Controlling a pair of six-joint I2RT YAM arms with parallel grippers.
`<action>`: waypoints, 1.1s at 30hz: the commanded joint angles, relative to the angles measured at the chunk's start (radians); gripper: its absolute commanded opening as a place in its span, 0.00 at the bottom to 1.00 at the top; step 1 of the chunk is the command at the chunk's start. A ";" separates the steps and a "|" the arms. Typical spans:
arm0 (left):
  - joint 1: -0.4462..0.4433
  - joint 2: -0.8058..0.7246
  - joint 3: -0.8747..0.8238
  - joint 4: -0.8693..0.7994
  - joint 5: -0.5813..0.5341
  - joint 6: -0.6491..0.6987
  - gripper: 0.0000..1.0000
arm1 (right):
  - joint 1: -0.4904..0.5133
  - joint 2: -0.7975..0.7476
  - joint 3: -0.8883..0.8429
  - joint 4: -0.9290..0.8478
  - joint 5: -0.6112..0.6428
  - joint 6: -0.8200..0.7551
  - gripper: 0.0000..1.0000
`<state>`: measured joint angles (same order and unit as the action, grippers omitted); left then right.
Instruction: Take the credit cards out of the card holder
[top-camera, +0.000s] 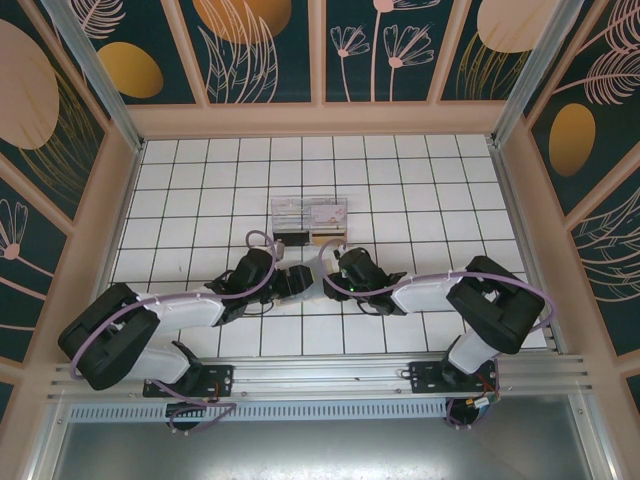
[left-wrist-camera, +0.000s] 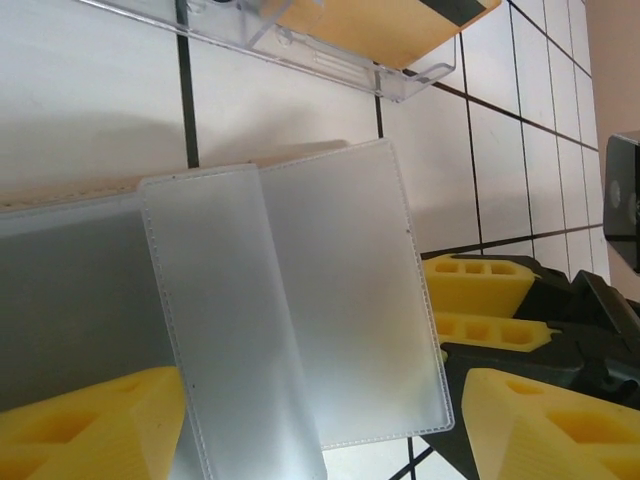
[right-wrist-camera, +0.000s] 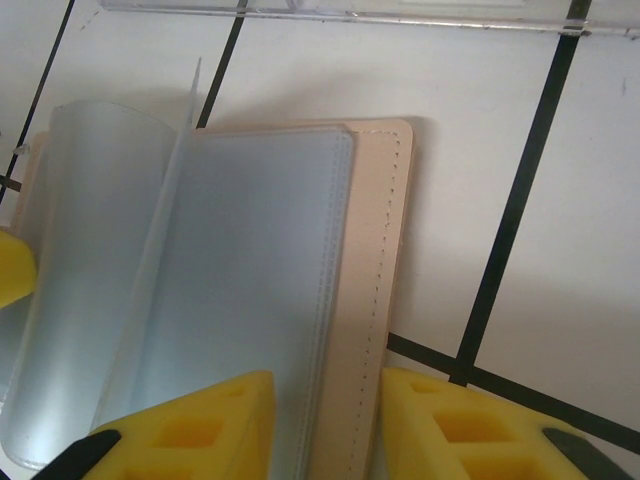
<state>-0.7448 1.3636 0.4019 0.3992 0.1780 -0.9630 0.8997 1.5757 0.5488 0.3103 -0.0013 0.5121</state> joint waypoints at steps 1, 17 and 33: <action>0.003 -0.065 -0.014 -0.038 -0.068 0.006 0.75 | 0.016 0.025 -0.001 0.001 -0.026 0.025 0.35; 0.002 0.137 0.123 0.130 0.096 0.004 0.67 | 0.002 -0.170 -0.107 -0.004 0.097 0.096 0.35; 0.002 0.002 0.110 -0.142 -0.103 0.049 0.63 | -0.021 -0.096 -0.060 0.029 -0.017 0.056 0.36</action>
<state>-0.7452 1.4075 0.5175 0.4095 0.1997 -0.9466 0.8822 1.4548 0.4503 0.3107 0.0231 0.5827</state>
